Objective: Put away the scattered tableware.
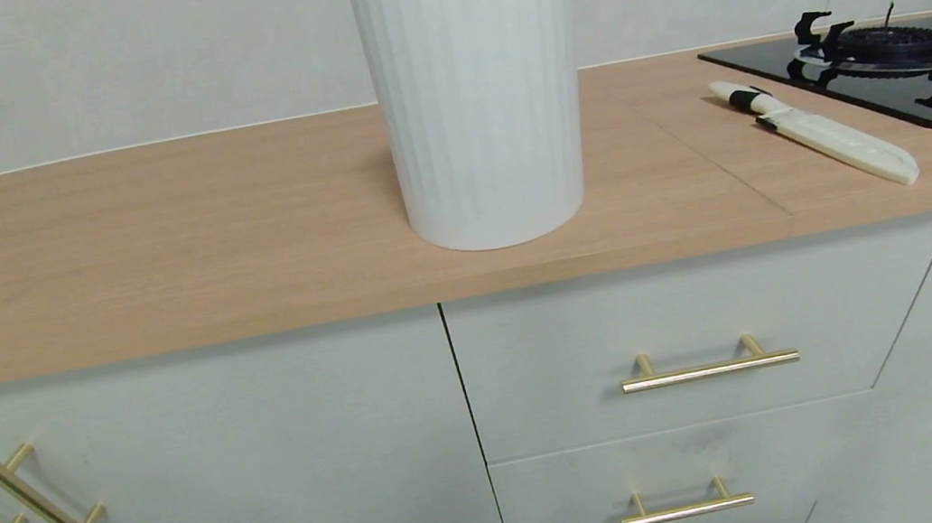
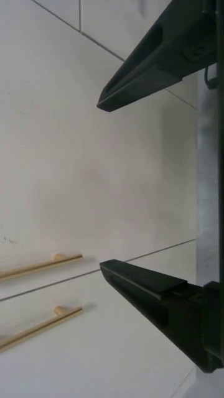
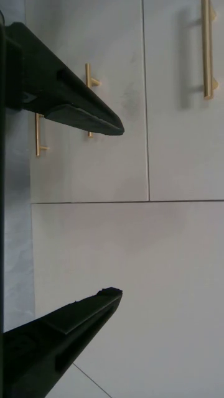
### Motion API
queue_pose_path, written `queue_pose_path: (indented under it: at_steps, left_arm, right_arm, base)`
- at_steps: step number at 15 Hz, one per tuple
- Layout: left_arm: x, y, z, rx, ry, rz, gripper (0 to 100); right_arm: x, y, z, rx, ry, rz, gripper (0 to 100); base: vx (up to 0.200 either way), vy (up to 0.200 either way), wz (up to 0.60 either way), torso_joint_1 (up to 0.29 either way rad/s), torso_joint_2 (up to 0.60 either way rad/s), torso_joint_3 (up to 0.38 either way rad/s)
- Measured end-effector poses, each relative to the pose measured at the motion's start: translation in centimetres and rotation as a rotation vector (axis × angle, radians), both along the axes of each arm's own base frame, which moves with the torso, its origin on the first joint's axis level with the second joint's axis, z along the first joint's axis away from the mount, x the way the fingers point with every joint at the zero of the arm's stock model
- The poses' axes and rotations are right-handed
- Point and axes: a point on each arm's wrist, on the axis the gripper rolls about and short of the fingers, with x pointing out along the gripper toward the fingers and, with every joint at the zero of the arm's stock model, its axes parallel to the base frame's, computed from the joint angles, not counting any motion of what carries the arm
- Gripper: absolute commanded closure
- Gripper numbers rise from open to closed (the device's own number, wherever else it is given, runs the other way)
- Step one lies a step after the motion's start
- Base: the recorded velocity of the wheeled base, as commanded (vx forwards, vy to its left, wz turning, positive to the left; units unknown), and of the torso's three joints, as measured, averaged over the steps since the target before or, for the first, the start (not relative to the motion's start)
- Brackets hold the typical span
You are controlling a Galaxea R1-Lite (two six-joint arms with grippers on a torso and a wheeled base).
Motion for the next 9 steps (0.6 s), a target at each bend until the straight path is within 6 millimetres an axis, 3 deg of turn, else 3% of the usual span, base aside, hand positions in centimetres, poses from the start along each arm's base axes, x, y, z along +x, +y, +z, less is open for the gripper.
queue_pose_path:
  at_steps: [4,9]
  left_arm:
    - [0.00,0.00,-0.01,0.000,0.000,0.001,0]
    - [0.00,0.00,-0.02,0.000,0.002,0.000,0]
  right_arm:
    - [0.00,0.00,0.00,0.000,0.000,0.001,0]
    - [0.00,0.00,0.00,0.000,0.000,0.001,0]
  base:
    - [0.000,0.000,0.00,0.000,0.00,0.000]
    - [0.000,0.000,0.00,0.085,-0.27,-0.271]
